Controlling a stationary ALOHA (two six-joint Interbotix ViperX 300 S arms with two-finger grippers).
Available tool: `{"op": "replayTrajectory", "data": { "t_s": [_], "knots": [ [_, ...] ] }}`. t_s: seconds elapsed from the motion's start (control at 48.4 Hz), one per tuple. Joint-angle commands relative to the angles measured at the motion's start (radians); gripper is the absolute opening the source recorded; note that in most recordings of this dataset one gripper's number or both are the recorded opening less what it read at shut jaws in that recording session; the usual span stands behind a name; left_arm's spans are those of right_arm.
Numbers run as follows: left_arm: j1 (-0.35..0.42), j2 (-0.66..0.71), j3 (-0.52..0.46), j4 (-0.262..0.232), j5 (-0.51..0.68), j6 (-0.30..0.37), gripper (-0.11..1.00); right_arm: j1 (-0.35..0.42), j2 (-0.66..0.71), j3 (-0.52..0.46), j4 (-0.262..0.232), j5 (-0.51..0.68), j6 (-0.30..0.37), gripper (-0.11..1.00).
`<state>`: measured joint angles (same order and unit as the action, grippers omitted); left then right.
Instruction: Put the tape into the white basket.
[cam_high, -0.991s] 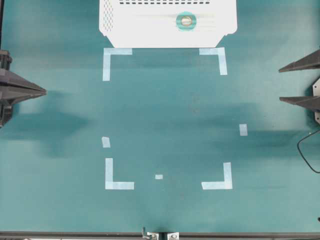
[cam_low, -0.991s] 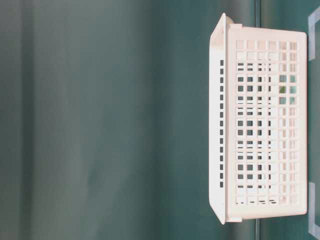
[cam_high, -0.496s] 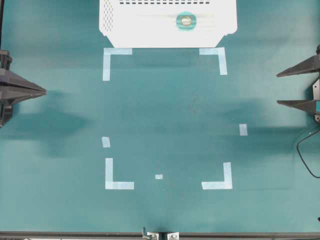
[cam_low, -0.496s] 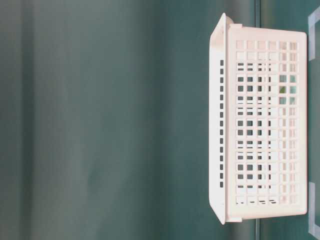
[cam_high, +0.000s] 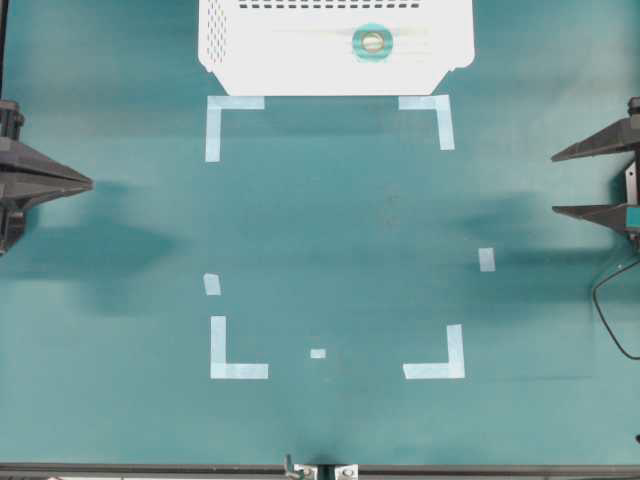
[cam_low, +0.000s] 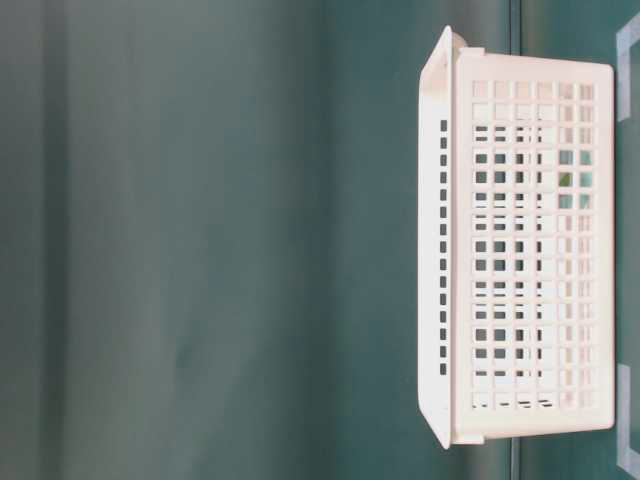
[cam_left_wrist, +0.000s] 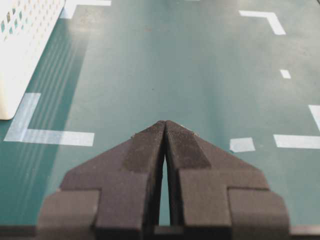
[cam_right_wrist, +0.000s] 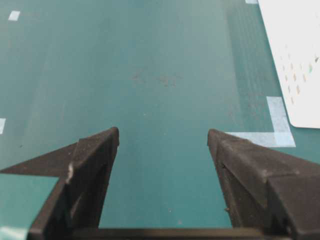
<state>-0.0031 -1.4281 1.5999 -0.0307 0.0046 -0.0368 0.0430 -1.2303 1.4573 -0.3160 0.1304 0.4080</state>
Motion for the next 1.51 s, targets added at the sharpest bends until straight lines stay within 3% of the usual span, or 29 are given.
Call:
{"op": "replayTrajectory", "data": {
  "t_s": [0.0, 1.487],
  "knots": [
    [0.0, 0.008, -0.017, 0.002, -0.005, 0.002, -0.11, 0.002, 0.017, -0.006, -0.003, -0.017, 0.002, 0.79],
    [0.0, 0.009, -0.017, 0.002, -0.005, 0.002, -0.11, -0.041, 0.014, 0.052, -0.006, -0.126, -0.005, 0.79]
  ]
}}
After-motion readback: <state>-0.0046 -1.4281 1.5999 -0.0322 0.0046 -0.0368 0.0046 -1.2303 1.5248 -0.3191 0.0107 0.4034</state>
